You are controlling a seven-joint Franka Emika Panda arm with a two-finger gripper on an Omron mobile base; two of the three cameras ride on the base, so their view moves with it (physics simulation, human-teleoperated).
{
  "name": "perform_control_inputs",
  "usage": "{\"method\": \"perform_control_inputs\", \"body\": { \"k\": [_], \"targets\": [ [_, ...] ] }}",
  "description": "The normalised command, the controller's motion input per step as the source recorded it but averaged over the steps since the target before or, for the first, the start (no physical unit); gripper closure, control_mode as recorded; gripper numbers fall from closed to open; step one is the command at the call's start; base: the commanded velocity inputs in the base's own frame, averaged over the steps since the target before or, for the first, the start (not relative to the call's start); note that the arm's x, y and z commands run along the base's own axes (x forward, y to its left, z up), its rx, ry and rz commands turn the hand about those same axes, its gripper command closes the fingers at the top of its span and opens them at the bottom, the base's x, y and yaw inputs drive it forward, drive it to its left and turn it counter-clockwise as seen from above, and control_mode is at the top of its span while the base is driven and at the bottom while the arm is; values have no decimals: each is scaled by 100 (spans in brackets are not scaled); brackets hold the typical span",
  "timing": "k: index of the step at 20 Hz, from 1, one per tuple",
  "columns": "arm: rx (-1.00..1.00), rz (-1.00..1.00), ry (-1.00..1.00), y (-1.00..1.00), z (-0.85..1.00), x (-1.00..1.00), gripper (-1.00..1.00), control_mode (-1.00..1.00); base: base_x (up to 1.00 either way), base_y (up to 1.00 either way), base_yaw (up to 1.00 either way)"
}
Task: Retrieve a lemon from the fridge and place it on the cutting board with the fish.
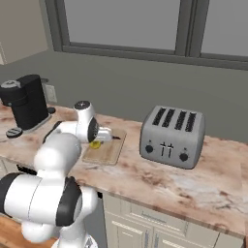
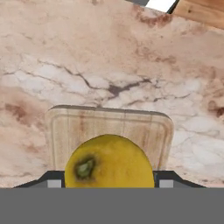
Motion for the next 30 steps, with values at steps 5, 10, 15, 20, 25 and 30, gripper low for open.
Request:
{"method": "perform_control_inputs", "body": {
  "k": [5,10,15,20,25,30],
  "targets": [
    [0,5,-2,-11,-31,30,100,-100,0,0,0],
    [0,5,-2,-13,-25,23,100,-100,0,0,0],
    [0,5,-2,0,-24,28,-100,-100,0,0,0],
    [0,1,-6,0,-12,24,-100,-100,0,0,0],
    [0,0,-4,0,-1,18,-100,-100,0,0,0],
    [0,0,1,0,0,8,-100,-100,0,0,0]
  ]
}}
